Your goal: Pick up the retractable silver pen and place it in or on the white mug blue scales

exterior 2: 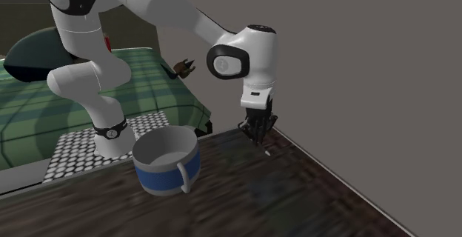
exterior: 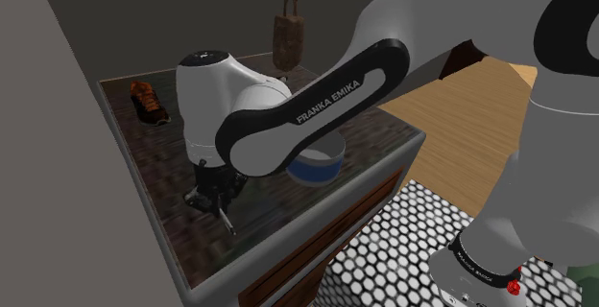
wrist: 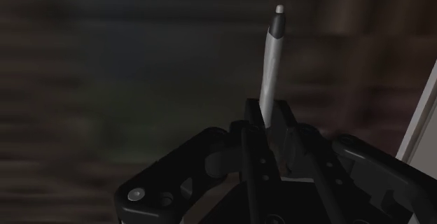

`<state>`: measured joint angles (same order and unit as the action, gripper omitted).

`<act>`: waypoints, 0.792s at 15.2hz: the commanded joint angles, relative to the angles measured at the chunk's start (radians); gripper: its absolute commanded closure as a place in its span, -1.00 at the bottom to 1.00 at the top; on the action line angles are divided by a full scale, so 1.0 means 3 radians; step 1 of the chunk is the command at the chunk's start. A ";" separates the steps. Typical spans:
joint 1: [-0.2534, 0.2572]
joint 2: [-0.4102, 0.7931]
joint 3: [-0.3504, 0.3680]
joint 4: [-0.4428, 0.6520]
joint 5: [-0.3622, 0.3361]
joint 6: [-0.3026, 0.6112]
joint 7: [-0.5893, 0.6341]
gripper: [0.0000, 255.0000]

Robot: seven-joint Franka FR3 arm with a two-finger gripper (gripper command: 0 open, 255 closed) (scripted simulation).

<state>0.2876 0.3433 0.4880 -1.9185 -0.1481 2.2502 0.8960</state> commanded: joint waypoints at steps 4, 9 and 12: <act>0.0003 0.0006 0.0022 -0.0029 0.0022 0.0121 -0.0022 1.00; -0.0006 -0.0074 0.0050 0.0041 0.0073 -0.0020 -0.0038 1.00; -0.0021 -0.0142 0.0068 0.0095 0.0116 -0.0134 -0.0062 1.00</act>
<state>0.2828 0.3042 0.5075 -1.8974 -0.1163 2.2211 0.8804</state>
